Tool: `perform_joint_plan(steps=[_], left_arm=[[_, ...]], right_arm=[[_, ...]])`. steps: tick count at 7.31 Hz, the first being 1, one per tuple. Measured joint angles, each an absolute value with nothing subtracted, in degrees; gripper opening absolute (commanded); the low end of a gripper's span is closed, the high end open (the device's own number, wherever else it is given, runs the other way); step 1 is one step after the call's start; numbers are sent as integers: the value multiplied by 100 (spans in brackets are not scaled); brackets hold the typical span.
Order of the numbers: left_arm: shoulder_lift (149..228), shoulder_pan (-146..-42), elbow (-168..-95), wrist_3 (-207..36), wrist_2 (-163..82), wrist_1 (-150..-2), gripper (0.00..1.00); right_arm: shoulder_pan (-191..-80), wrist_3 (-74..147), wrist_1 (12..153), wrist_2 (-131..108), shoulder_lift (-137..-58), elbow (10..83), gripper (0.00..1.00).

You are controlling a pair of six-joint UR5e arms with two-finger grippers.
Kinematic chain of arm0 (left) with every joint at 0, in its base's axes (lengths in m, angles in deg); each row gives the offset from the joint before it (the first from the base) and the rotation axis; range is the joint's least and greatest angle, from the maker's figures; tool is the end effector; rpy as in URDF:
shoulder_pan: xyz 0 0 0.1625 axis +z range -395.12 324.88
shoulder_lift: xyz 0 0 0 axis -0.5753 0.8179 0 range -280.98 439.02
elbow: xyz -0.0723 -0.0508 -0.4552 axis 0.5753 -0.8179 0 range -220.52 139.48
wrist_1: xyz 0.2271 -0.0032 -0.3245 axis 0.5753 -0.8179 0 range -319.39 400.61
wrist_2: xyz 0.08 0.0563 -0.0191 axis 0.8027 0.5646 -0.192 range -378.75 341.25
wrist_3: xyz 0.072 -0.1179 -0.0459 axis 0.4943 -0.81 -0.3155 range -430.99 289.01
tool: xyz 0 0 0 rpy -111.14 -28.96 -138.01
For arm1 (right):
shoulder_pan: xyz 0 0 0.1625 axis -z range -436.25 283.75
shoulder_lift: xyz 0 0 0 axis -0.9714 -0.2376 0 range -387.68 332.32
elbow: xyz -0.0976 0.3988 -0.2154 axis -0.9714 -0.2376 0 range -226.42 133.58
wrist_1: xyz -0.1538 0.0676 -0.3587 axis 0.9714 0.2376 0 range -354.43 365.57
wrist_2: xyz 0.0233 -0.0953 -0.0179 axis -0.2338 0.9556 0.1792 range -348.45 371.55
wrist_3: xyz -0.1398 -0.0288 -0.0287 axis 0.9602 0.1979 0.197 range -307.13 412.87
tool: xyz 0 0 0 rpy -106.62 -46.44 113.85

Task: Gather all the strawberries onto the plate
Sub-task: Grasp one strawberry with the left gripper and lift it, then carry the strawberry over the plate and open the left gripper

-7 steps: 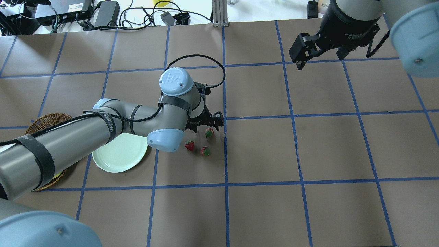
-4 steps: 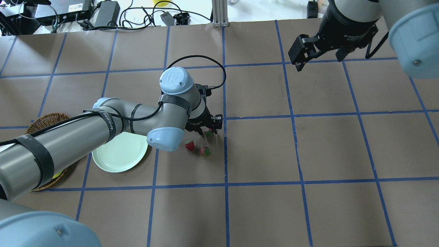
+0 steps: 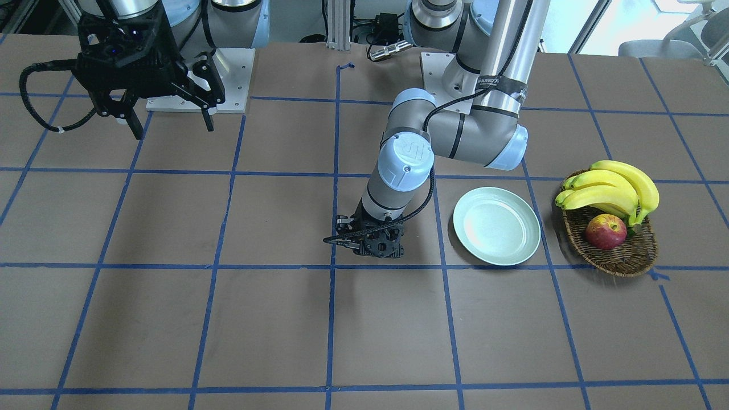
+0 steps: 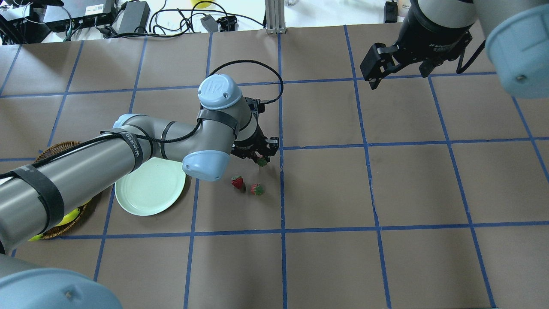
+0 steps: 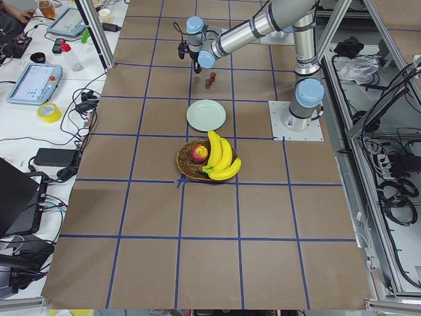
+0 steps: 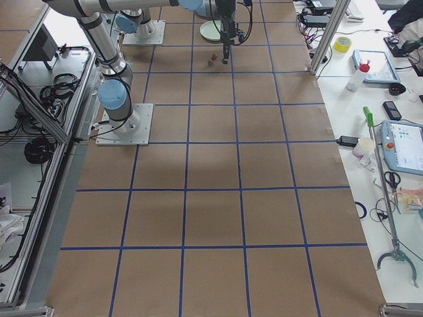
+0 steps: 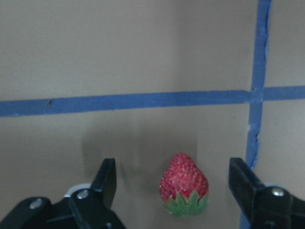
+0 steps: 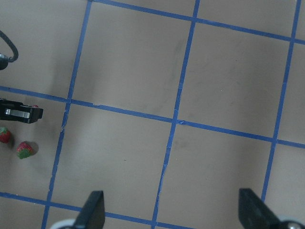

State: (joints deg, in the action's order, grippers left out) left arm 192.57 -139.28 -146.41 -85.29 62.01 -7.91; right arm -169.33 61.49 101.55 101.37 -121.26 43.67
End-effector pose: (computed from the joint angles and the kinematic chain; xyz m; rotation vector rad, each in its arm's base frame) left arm -0.2933 -0.5223 0.2106 -0.0007 -2.9765 -0.0079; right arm 0.1587 -0.4578 0.5208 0.3187 -3.1099 0.2584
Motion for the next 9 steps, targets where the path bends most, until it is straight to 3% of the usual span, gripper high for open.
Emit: perform_joint_plan(steps=[4, 9], left_arm=[[18763, -12780, -14025, -7583, 7309, -2416, 0], [18702, -11278, -14706, -6555, 7952, -2673, 0]], right_arm=[[-16940, 6146, 10155, 10117, -12129, 4369, 100], [-16942, 6148, 10155, 10094, -12129, 4375, 100]])
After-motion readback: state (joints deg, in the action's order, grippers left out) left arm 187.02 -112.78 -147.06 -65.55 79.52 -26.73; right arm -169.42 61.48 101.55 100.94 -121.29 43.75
